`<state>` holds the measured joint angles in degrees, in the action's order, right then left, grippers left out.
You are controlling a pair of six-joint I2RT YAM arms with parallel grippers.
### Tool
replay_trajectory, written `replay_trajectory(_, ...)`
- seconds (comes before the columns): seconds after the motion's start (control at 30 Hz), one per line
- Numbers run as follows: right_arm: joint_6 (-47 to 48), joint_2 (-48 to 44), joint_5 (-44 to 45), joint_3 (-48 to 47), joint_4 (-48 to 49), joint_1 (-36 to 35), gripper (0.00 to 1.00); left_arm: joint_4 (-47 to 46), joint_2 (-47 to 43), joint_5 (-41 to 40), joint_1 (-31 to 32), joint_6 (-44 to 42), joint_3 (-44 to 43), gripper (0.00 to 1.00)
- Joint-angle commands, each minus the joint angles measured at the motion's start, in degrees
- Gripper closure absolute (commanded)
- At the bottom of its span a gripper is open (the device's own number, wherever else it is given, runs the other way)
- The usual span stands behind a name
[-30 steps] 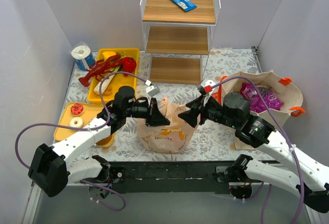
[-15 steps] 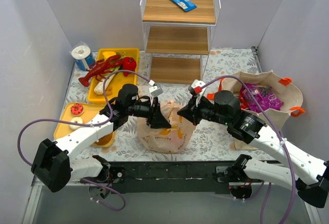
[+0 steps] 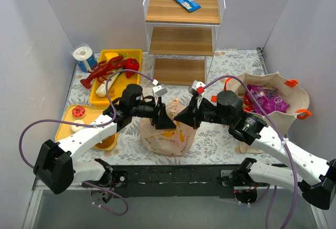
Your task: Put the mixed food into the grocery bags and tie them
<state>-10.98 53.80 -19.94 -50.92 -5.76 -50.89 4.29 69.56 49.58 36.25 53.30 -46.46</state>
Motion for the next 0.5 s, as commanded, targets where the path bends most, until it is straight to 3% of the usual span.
replay_trajectory(0.0,-2.4,-1.4,-4.0,-0.6,4.9,0.0,0.99,-0.1,-0.4,-0.7,0.3,-1.0,-1.8,0.43)
replay_trajectory(0.2,-2.1,0.7,-1.8,0.3,6.7,0.1,0.99,-2.4,-2.9,4.3,0.3,-1.6,0.2,0.3)
replay_trajectory(0.47,-2.7,4.6,-2.6,-1.5,7.3,1.9,0.99,-3.9,-4.5,8.0,0.8,-1.8,1.5,0.26)
